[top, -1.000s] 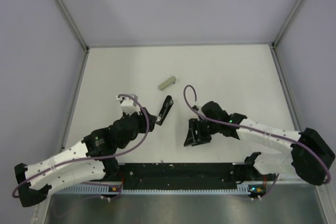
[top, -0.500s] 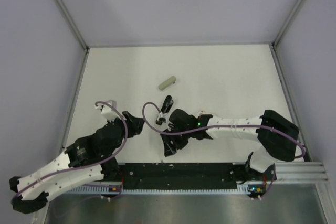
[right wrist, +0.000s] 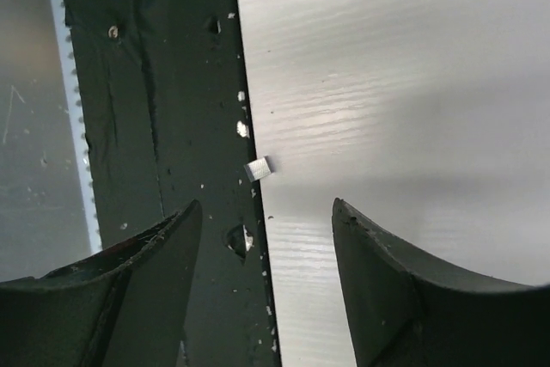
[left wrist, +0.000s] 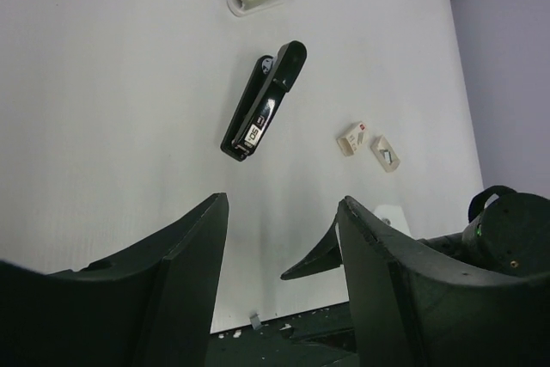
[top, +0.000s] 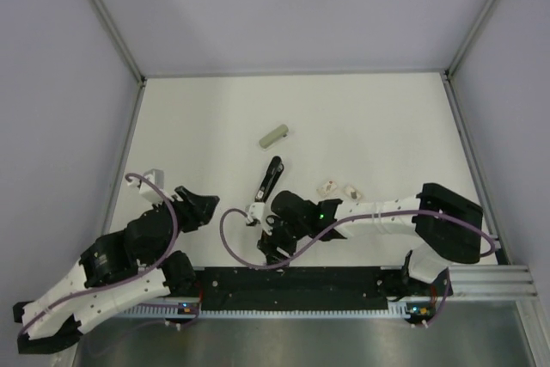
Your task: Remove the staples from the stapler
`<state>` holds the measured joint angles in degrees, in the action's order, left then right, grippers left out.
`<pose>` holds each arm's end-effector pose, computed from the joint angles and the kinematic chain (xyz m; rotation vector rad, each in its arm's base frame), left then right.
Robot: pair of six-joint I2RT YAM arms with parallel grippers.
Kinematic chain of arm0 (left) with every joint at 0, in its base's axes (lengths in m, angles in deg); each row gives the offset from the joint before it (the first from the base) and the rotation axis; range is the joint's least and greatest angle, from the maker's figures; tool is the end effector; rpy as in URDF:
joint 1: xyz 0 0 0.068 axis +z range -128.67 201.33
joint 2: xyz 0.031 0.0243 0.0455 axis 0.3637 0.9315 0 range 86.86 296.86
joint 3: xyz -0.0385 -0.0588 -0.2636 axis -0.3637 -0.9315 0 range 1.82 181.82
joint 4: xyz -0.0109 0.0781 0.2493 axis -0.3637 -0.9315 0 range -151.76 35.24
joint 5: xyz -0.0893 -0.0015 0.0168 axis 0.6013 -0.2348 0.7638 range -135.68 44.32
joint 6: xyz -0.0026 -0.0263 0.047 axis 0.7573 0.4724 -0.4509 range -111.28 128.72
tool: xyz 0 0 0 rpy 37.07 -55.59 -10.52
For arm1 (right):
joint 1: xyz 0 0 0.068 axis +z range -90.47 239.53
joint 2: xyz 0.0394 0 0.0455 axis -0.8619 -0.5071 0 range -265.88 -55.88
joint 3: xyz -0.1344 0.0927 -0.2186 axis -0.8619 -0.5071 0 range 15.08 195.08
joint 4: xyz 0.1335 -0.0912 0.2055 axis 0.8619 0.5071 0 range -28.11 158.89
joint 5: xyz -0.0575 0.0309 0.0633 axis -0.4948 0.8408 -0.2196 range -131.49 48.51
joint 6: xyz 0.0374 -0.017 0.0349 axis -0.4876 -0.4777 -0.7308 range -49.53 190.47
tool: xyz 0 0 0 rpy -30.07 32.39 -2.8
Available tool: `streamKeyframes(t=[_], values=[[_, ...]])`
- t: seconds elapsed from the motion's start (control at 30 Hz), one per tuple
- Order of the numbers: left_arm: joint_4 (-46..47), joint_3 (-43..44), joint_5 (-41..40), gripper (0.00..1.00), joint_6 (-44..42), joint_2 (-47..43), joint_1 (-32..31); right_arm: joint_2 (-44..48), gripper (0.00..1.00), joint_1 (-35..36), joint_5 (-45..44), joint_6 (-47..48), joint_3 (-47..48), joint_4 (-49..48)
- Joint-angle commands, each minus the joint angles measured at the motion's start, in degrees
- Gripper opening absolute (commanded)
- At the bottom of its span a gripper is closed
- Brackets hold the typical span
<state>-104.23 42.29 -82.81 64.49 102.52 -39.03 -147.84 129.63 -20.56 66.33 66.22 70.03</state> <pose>0.0465 -0.0381 0.2993 -0.3381 1.9466 -0.7080 0.0983 0.3091 0.1817 -1.5743 2.0941 0.9754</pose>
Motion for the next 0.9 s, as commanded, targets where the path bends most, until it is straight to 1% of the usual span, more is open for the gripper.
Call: streamKeyframes(t=[0.0,0.07,0.13,0.17,0.3,0.47,0.63,0.87], values=[[-5.0,3.3,0.4,0.59,2.7,-2.6,0.1,5.2,0.64,2.0,3.8,11.1,-6.2,-13.9],[-5.6,3.7,1.3,0.60,3.0,-2.9,0.0,5.7,0.65,2.2,5.7,13.6,-7.5,-16.2],[-5.7,3.6,1.8,0.59,2.9,-3.3,0.1,4.5,0.66,2.2,7.0,15.9,-7.4,-15.3],[-5.6,3.4,2.1,0.59,2.9,-3.4,0.1,4.0,0.67,2.5,7.0,17.1,-7.2,-15.2],[-4.5,2.3,2.9,0.60,2.4,-3.6,0.0,2.1,0.68,4.9,3.9,22.8,-6.4,-14.7],[-3.3,1.1,3.7,0.60,1.6,-4.2,0.1,-0.5,0.68,5.2,3.5,27.2,-3.9,-11.3],[-3.0,0.7,3.8,0.62,0.5,-4.6,0.0,-1.7,0.66,5.2,3.3,28.7,-4.6,-14.6],[-2.6,0.8,3.6,0.63,-0.7,-4.4,0.0,-5.4,0.61,5.1,6.1,27.8,-2.4,-14.7]])
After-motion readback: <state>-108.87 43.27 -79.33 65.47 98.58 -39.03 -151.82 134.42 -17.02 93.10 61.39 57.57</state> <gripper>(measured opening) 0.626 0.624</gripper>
